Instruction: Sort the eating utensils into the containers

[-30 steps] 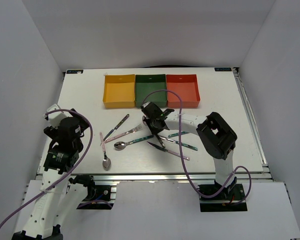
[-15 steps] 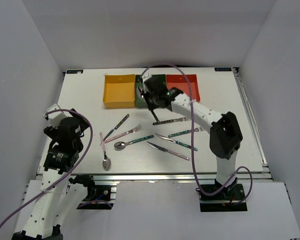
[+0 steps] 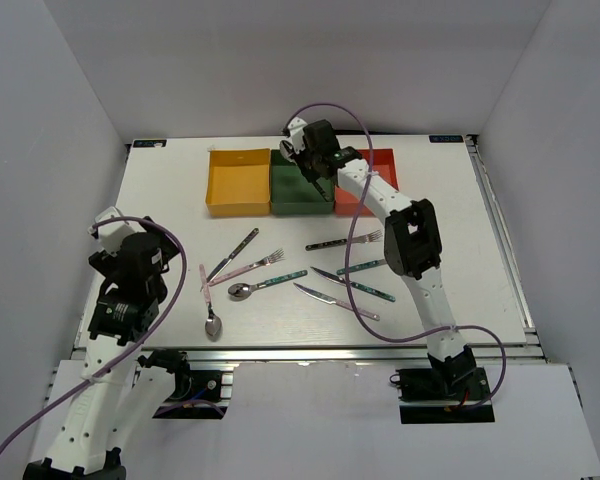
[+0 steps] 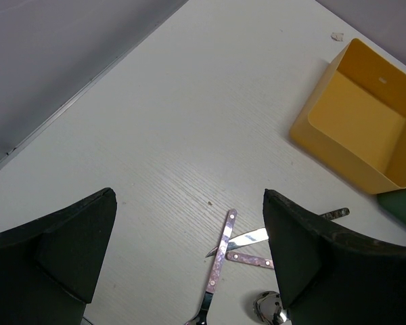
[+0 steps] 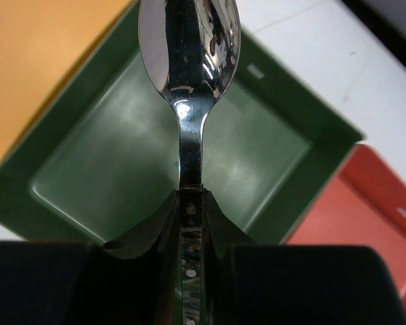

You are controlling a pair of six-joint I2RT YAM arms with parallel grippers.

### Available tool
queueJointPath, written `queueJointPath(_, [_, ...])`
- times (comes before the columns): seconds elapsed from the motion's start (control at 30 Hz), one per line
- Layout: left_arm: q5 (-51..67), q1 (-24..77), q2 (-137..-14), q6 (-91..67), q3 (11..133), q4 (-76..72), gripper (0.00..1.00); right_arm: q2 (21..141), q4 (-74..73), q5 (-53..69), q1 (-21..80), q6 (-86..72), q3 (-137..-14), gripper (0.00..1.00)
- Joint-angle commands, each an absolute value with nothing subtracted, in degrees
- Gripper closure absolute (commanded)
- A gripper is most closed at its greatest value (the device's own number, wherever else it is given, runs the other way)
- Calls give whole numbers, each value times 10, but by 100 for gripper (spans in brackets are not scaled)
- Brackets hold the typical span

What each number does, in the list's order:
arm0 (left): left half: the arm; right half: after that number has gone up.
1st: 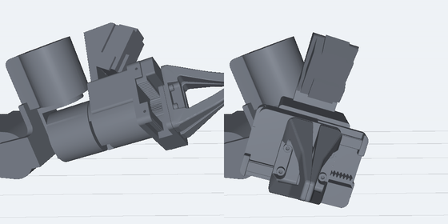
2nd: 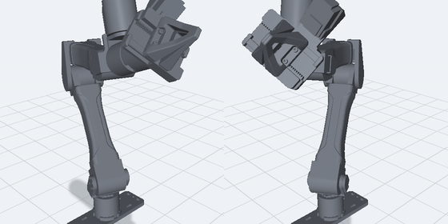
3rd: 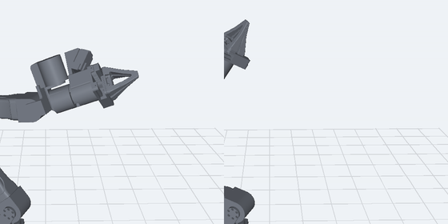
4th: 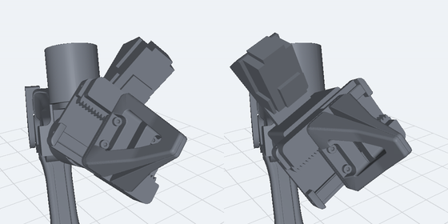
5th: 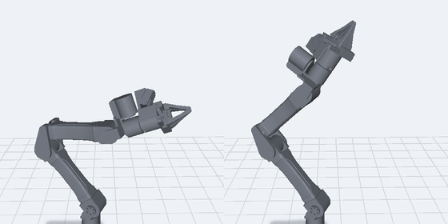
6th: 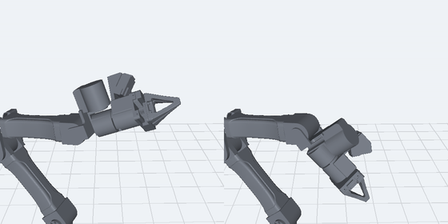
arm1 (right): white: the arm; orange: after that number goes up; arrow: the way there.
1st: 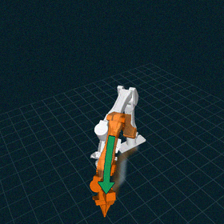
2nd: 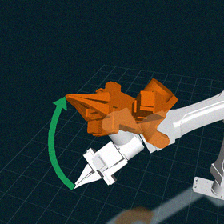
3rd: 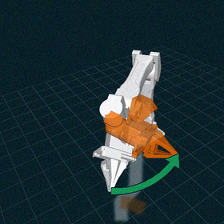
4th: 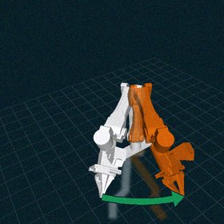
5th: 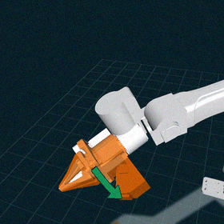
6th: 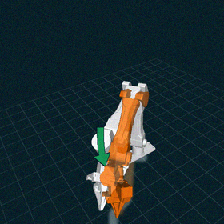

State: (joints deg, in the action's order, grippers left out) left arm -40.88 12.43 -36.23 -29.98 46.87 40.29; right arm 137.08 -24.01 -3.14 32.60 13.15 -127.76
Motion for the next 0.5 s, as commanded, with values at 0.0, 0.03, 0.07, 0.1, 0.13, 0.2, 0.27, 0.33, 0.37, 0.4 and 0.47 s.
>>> queueJointPath(0.0, [-399, 120, -370, -294, 479, 398, 2, 1371, -171, -15, 326, 166, -1278, 94])
queueJointPath(0.03, [-398, 120, -373, -294, 479, 398, 2, 1375, -171, -21, 324, 162, -1280, 92])
queueJointPath(0.07, [-397, 121, -373, -294, 479, 398, 2, 1378, -171, -25, 324, 159, -1278, 91])
queueJointPath(0.1, [-397, 121, -373, -294, 479, 397, 2, 1377, -170, -25, 323, 156, -1274, 78])
queueJointPath(0.13, [-396, 120, -374, -293, 478, 397, 2, 1375, -168, -23, 323, 149, -1261, 63])
queueJointPath(0.2, [-396, 120, -373, -293, 478, 397, 2, 1358, -161, -32, 323, 142, -1245, 42])
queueJointPath(0.27, [-395, 120, -374, -292, 477, 396, 2, 1339, -163, -41, 323, 134, -1235, 30])
queueJointPath(0.33, [-394, 120, -374, -292, 478, 396, 2, 1323, -176, -47, 323, 125, -1237, 21])
queueJointPath(0.37, [-394, 120, -374, -292, 477, 397, 2, 1300, -189, -47, 324, 122, -1236, 16])
queueJointPath(0.4, [-395, 121, -373, -292, 478, 397, 2, 1286, -199, -42, 329, 116, -1227, 15])
queueJointPath(0.47, [-395, 121, -370, -292, 478, 398, 2, 1226, -227, 28, 338, 123, -1194, 16])
